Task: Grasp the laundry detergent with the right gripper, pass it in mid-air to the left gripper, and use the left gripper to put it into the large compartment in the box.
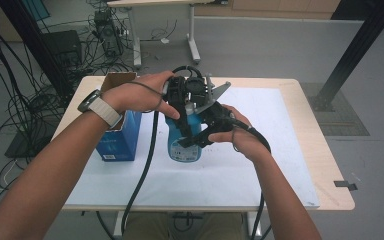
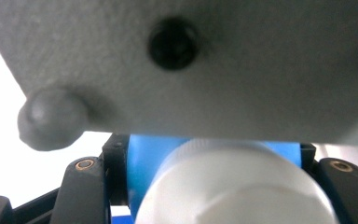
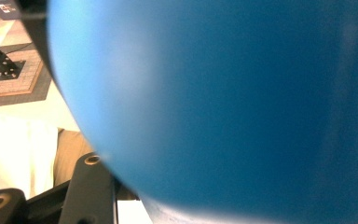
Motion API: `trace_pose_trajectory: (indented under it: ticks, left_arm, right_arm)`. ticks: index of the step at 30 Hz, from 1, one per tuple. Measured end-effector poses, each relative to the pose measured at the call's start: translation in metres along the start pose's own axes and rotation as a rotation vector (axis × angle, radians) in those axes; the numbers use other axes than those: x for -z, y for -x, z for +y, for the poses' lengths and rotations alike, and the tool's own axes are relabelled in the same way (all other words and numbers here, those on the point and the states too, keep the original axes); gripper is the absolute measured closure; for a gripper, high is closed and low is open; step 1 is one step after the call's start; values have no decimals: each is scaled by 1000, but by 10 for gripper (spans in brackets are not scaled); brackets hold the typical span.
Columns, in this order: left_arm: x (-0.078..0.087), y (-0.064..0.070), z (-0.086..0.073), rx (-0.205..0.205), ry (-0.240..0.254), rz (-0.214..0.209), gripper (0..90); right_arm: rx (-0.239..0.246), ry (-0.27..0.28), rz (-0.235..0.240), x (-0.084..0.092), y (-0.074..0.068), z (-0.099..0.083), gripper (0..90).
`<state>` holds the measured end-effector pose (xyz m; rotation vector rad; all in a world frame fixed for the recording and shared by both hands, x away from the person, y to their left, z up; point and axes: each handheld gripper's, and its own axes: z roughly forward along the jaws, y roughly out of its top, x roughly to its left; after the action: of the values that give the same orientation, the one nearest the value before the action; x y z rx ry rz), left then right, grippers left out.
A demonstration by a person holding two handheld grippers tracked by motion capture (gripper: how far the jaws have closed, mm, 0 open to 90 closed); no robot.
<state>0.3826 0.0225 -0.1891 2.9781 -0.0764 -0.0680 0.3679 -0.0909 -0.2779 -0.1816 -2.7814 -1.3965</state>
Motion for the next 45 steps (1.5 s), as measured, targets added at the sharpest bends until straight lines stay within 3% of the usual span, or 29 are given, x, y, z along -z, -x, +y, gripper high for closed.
trace_pose_trajectory:
  ticks: [45]
  left_arm:
    - [0,1,-1,0,23,-6,388]
  right_arm:
    - [9,-22,-16,3,-1,1,438]
